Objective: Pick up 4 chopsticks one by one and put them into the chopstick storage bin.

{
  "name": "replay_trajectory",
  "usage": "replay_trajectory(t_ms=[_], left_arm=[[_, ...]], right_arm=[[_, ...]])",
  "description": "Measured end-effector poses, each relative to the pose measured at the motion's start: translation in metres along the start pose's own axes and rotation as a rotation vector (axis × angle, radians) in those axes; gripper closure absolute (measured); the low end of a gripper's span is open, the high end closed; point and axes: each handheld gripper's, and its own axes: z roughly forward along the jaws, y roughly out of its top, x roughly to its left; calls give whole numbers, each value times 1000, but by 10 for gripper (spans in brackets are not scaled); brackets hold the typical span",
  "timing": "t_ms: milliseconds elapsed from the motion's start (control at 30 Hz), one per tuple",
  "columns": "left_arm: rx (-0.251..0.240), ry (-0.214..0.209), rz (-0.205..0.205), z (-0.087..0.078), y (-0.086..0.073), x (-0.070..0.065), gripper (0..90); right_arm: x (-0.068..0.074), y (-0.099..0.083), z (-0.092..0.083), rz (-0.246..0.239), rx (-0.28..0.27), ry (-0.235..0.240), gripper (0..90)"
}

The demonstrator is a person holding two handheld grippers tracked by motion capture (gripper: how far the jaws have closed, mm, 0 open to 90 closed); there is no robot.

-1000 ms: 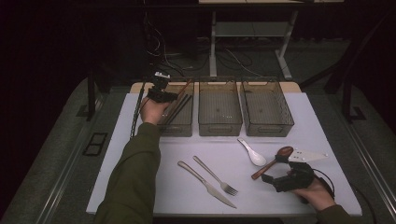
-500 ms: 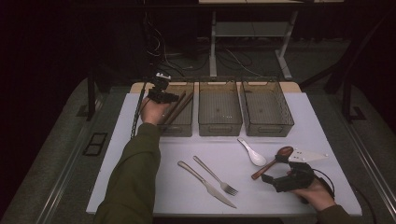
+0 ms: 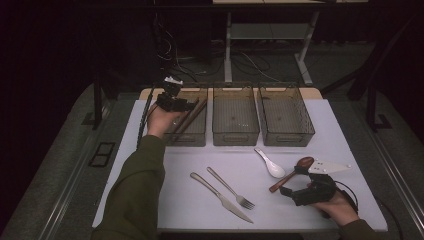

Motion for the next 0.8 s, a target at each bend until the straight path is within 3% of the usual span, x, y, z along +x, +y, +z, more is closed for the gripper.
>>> replay_trajectory(t_ms=[100, 300, 800], left_arm=[[-11, -27, -5, -4, -5, -5, 487], [-23, -50, 47, -15, -15, -15, 446], [-65, -113, 120, -44, -48, -49, 368]], right_arm=[[0, 0, 0, -2, 2, 0, 5], [0, 0, 1, -2, 0, 0, 5], [-1, 1, 2, 1, 2, 4, 5]])
